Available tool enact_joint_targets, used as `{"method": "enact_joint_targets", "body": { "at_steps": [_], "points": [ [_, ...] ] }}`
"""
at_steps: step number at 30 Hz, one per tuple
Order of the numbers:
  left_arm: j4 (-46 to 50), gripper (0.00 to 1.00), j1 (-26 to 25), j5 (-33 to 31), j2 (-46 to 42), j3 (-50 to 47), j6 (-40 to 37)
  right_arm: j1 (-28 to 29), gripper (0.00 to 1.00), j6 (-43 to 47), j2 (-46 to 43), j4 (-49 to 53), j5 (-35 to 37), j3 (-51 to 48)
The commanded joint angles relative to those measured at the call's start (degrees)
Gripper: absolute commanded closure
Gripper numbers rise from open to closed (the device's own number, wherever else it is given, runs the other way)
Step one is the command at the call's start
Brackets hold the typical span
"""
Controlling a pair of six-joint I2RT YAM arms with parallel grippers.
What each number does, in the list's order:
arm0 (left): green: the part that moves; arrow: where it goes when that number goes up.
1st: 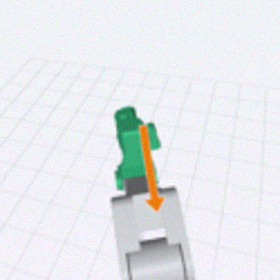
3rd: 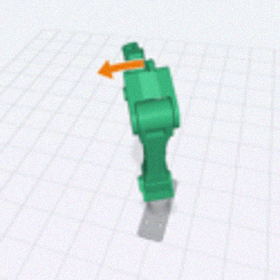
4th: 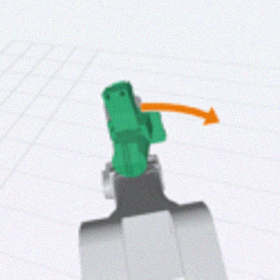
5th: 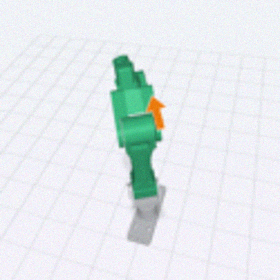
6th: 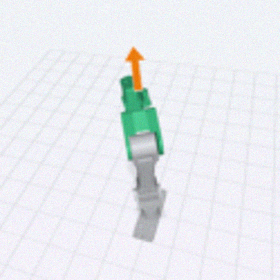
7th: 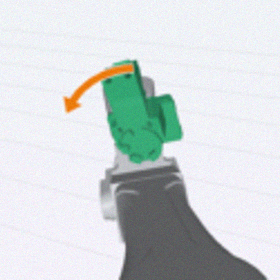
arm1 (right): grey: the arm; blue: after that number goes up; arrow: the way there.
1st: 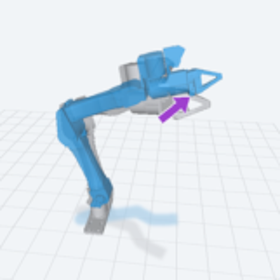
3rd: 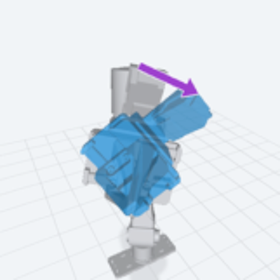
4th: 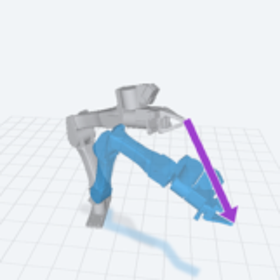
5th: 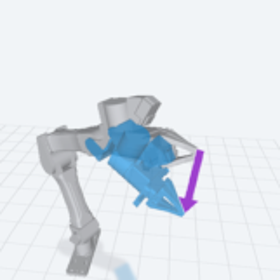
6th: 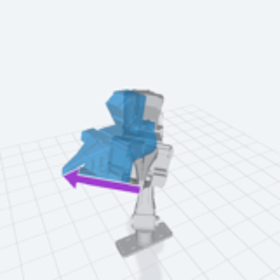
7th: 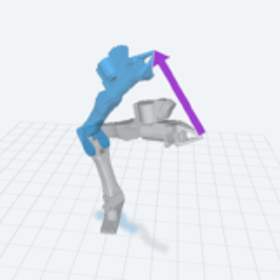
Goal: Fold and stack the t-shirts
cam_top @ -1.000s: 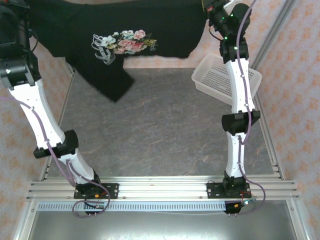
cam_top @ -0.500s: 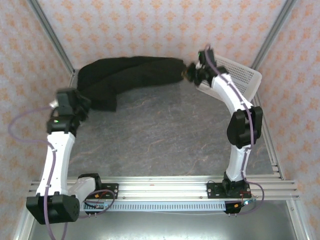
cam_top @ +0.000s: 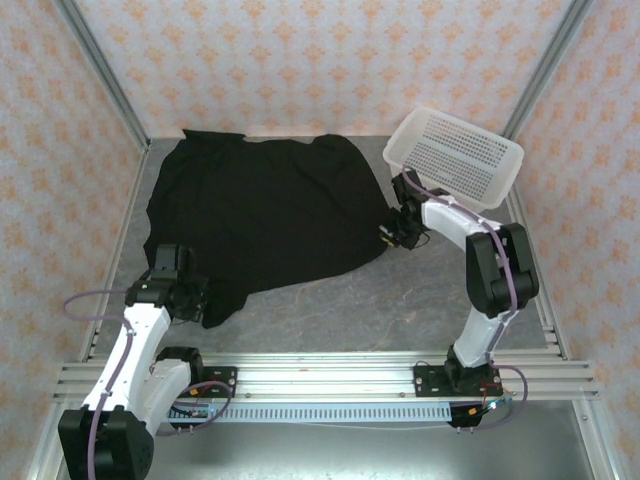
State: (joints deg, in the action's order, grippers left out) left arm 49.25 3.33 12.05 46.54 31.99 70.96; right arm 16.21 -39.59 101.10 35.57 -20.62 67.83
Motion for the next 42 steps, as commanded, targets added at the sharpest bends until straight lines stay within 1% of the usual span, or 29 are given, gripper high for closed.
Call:
{"method": "enact_joint_targets", "body": {
  "at_steps": [1,3,6,10,13,16,20,21,22,26,27,28,32,37,42],
  "points": [
    [11.05,1.0,-0.52,-2.39,-1.77,1.59,1.48,0.23,1.0,-1.39,-3.73,5.66,3.7,-4.36],
    [12.85,1.0,-0.54,-2.32,-3.37,0.96,2.84,0.29,1.0,-2.14,-5.67,7.18,3.06,-6.84],
    [12.78,1.0,-0.52,-1.25,-5.71,-0.58,5.36,0.46,1.0,-3.03,-8.08,11.09,1.19,-9.54],
    [13.09,1.0,-0.53,-1.76,-6.14,-0.7,5.86,0.8,1.0,-4.23,-12.74,14.72,-0.29,-13.31],
    [13.58,1.0,-0.52,-2.14,-5.72,-0.44,5.2,0.78,1.0,-5.4,-14.91,14.49,0.4,-15.95],
    [14.59,1.0,-0.52,-2.4,-5.42,-0.44,4.72,0.83,1.0,-5.93,-14.34,11.69,0.81,-17.25],
    [18.69,1.0,-0.52,-4.81,-5.82,1.67,4.51,0.76,1.0,-6.71,-14.39,15.09,5.04,-16.37],
    [19.96,1.0,-0.53,-5.84,-6.23,2.53,4.45,0.76,0.97,-7.17,-15.32,15.67,6.19,-16.69],
    [21.45,1.0,-0.52,-6.87,-6.65,3.42,4.52,0.68,0.92,-7.69,-16.54,16.15,7.26,-17.12],
    [27.27,1.0,-0.52,-10.41,-8.93,6.7,5.13,-0.58,0.68,-11.31,-23.56,17.61,10.89,-20.56],
    [27.62,1.0,-0.52,-10.4,-9.43,6.94,5.2,-1.17,0.64,-12.19,-25.09,17.03,10.63,-21.91],
    [27.88,1.0,-0.52,-10.1,-9.75,6.86,5.24,-1.81,0.62,-13.1,-26.11,15.91,9.93,-23.29],
    [28.44,1.0,-0.52,-8.7,-10.63,5.51,5.9,-3.41,0.6,-17.12,-28.72,8.37,4.68,-28.72],
    [28.8,1.0,-0.52,-9.23,-11.66,5.19,6.04,-3.4,0.61,-18.94,-27.88,5.86,2.96,-30.58],
    [27.68,1.0,-0.52,-8.89,-11.21,4.67,5.86,-3.47,0.63,-19.82,-26.29,1.56,2.21,-32.5]
  ]
}}
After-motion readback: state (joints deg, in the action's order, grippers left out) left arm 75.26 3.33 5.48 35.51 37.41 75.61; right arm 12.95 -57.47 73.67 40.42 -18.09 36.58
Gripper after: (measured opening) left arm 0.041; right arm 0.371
